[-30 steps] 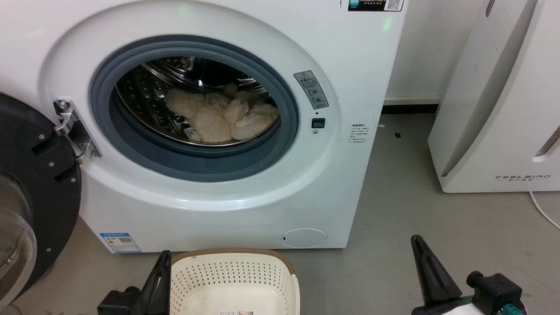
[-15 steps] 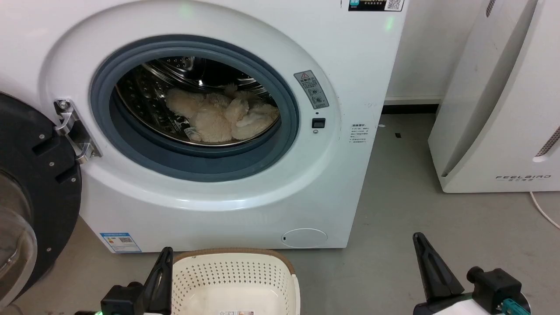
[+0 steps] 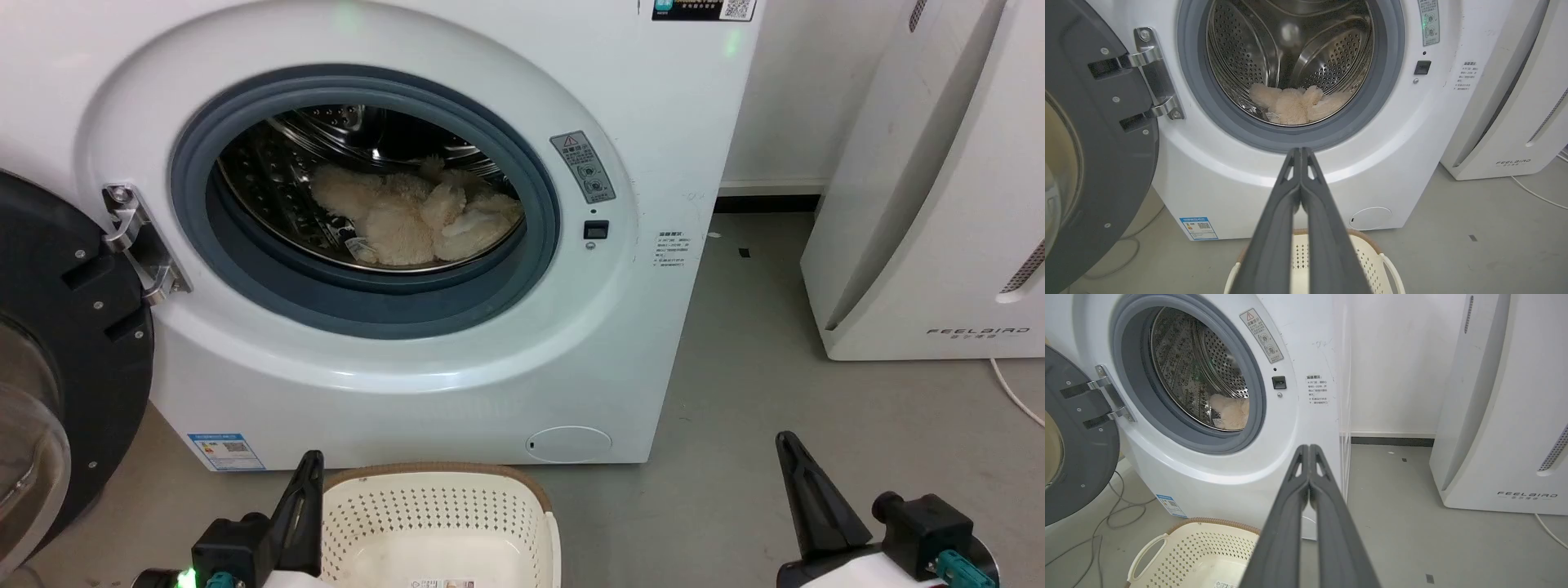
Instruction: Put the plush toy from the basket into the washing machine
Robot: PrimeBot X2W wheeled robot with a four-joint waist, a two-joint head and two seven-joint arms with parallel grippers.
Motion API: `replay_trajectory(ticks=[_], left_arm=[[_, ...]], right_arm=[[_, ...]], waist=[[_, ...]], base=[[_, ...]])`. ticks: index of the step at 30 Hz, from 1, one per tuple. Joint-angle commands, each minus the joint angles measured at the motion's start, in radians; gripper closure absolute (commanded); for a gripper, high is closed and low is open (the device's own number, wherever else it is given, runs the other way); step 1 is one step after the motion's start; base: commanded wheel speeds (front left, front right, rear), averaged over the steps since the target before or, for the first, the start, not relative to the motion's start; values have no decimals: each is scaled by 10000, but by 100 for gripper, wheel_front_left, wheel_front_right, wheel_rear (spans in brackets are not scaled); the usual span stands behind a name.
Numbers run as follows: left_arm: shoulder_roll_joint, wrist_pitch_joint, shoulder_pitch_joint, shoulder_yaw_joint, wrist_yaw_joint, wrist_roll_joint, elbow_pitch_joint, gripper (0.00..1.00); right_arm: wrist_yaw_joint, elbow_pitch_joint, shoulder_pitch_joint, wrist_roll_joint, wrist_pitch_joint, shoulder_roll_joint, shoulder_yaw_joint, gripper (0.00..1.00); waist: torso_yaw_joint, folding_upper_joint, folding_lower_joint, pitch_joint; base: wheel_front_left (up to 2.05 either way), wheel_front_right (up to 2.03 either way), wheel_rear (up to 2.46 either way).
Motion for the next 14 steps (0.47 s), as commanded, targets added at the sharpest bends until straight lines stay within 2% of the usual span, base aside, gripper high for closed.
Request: replay_trajectory(ticks=[1,14], left_arm=[[-73,82,-183,79,-70,136,-56,100],[-281,347,-329,272,-161,440,-99,100]], right_arm=[[-3,-72,-195,-87,96,-1,-57,100],[-4,-131,-289,-356,363,-1,-198,100]], waist=[[3,-1,0,0],[24,-1,0,2]], base=[[0,0,0],[0,0,0]])
